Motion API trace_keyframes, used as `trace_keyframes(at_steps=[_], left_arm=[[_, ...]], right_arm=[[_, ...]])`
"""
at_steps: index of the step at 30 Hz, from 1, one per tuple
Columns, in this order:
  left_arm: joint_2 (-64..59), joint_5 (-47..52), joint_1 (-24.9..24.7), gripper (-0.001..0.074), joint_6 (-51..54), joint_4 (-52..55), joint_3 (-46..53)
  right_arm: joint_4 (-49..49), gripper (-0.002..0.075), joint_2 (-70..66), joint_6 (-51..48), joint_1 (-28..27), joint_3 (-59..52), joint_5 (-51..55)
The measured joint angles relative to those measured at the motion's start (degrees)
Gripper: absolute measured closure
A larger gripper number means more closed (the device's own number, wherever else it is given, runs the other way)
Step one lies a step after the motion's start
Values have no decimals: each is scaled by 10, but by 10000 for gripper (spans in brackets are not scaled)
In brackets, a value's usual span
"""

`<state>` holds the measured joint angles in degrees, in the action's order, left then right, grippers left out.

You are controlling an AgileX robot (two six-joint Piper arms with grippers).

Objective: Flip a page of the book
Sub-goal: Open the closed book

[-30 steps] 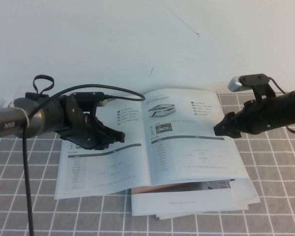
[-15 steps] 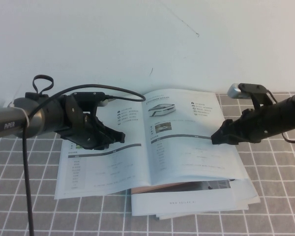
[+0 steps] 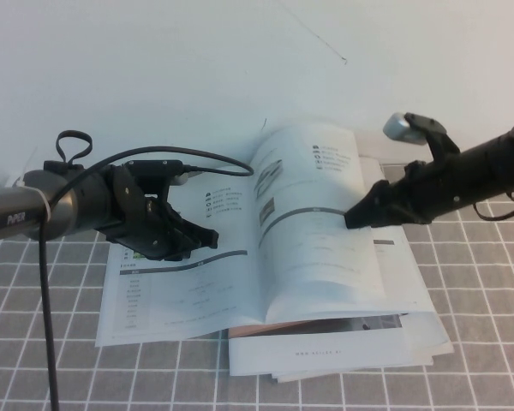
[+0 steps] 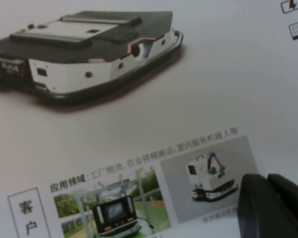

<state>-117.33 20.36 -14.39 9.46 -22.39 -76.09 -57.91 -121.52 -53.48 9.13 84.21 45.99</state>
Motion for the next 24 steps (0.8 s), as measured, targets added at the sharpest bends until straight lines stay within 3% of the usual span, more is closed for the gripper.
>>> trace_keyframes(at_steps=[17,24], left_arm=[[0,-1,0,738,1,-5,0],[15,-6,0,738,18,-13,0]], right_arm=[[-143,269,-1,2,0,117,137],[-155,269,-1,2,0,120,150]])
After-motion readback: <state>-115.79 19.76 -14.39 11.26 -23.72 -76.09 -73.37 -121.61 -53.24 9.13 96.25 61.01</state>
